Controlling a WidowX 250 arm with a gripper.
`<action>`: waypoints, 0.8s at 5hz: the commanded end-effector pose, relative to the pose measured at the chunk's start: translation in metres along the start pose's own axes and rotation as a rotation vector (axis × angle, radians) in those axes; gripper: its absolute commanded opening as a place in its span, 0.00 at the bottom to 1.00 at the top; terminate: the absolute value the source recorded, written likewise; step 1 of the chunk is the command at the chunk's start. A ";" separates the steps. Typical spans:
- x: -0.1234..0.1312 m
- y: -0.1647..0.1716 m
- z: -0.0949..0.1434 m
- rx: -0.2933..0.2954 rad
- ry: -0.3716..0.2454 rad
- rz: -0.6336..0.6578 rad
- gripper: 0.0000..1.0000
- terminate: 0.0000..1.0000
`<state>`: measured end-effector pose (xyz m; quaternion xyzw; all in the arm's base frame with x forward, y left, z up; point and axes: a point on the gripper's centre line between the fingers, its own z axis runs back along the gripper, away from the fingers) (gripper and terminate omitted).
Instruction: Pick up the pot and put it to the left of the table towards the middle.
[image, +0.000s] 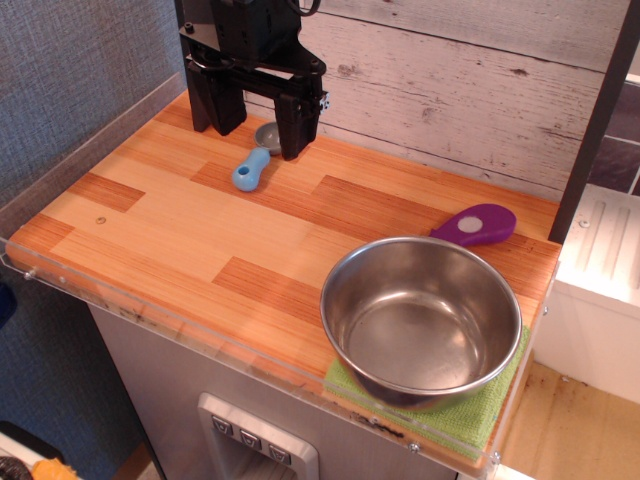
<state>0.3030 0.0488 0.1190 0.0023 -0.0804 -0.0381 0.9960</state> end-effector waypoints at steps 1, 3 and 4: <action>0.000 0.000 0.000 0.000 0.000 0.000 1.00 0.00; -0.026 -0.052 0.014 0.017 -0.038 -0.135 1.00 0.00; -0.036 -0.063 -0.002 -0.018 -0.012 -0.175 1.00 0.00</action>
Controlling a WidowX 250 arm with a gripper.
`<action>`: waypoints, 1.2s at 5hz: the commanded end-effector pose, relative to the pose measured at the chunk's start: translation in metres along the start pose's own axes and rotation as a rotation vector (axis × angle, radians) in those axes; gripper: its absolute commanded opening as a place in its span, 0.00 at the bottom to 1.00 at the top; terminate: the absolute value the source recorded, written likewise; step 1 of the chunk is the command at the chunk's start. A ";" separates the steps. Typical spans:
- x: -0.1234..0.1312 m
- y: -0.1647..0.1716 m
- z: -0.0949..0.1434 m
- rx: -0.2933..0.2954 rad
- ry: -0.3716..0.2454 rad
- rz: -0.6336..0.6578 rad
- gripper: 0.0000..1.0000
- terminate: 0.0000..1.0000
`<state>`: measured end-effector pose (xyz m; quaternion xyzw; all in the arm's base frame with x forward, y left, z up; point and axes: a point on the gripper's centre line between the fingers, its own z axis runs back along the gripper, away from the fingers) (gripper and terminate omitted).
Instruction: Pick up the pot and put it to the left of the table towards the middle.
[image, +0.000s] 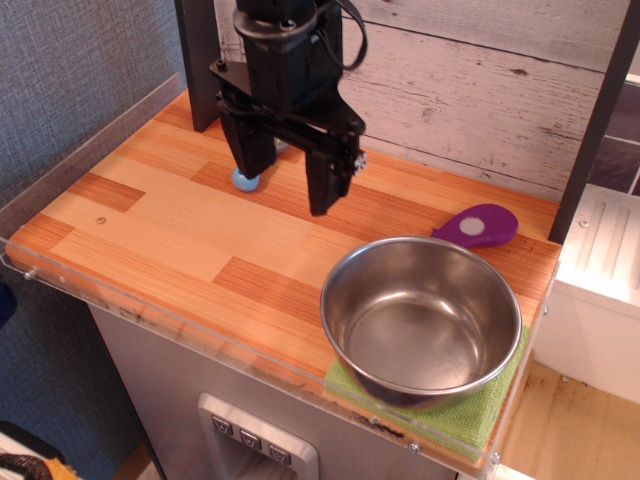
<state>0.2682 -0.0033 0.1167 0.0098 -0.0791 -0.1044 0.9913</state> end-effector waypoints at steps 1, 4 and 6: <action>-0.008 -0.014 -0.036 -0.045 0.041 -0.050 1.00 0.00; 0.005 -0.058 -0.093 -0.051 0.107 -0.158 0.00 0.00; 0.000 -0.065 -0.085 -0.030 0.073 -0.191 0.00 0.00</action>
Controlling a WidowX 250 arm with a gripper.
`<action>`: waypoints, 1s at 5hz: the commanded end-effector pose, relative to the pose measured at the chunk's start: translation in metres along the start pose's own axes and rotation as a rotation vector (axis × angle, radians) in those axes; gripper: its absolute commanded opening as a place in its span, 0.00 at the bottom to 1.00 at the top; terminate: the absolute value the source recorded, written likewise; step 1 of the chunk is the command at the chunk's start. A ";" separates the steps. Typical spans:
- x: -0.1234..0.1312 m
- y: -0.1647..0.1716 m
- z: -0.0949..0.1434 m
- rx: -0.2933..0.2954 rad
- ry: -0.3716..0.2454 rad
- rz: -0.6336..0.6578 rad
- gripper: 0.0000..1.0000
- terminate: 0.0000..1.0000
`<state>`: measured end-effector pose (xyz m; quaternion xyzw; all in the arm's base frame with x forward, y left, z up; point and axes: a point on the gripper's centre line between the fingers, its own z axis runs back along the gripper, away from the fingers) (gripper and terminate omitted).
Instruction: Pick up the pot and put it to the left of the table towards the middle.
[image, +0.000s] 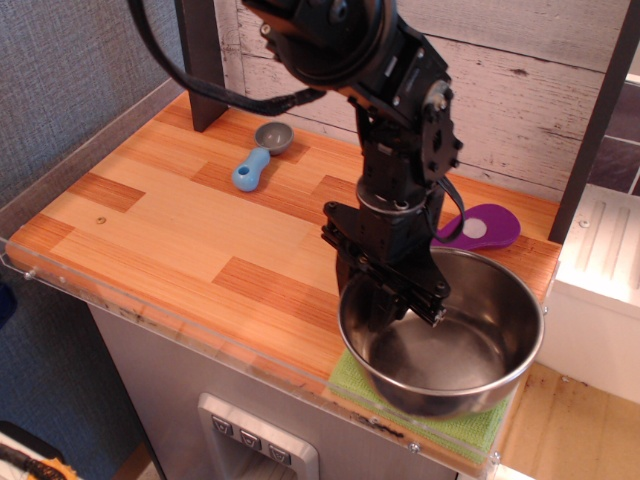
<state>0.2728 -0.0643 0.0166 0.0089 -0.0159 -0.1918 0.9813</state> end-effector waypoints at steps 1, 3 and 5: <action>-0.005 -0.002 0.030 -0.014 -0.090 0.001 0.00 0.00; -0.015 0.064 0.114 -0.093 -0.250 0.174 0.00 0.00; -0.056 0.153 0.107 0.020 -0.155 0.451 0.00 0.00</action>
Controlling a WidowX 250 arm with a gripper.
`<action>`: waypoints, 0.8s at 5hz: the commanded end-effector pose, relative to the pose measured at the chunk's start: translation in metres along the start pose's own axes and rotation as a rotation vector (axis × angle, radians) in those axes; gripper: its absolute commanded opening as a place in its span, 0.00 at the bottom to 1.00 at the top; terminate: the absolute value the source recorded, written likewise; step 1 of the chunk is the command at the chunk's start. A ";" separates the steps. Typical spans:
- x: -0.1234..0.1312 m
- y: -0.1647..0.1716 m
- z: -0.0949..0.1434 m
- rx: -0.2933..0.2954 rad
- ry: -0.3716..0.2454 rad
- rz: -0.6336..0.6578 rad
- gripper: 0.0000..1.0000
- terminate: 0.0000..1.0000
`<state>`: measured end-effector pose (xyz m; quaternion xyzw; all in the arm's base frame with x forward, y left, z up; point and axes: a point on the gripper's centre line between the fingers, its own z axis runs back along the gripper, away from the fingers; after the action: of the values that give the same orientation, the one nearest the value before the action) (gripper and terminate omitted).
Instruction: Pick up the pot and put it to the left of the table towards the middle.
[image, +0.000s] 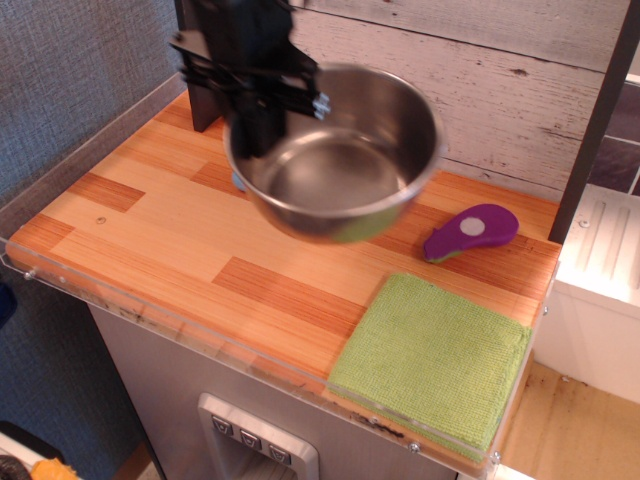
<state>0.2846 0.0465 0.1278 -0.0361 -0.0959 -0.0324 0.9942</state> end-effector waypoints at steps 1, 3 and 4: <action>-0.027 0.100 -0.013 0.110 0.045 0.173 0.00 0.00; -0.035 0.197 -0.032 0.153 0.077 0.227 0.00 0.00; -0.040 0.201 -0.042 0.158 0.103 0.246 0.00 0.00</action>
<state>0.2775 0.2426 0.0465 0.0172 -0.0264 0.1003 0.9945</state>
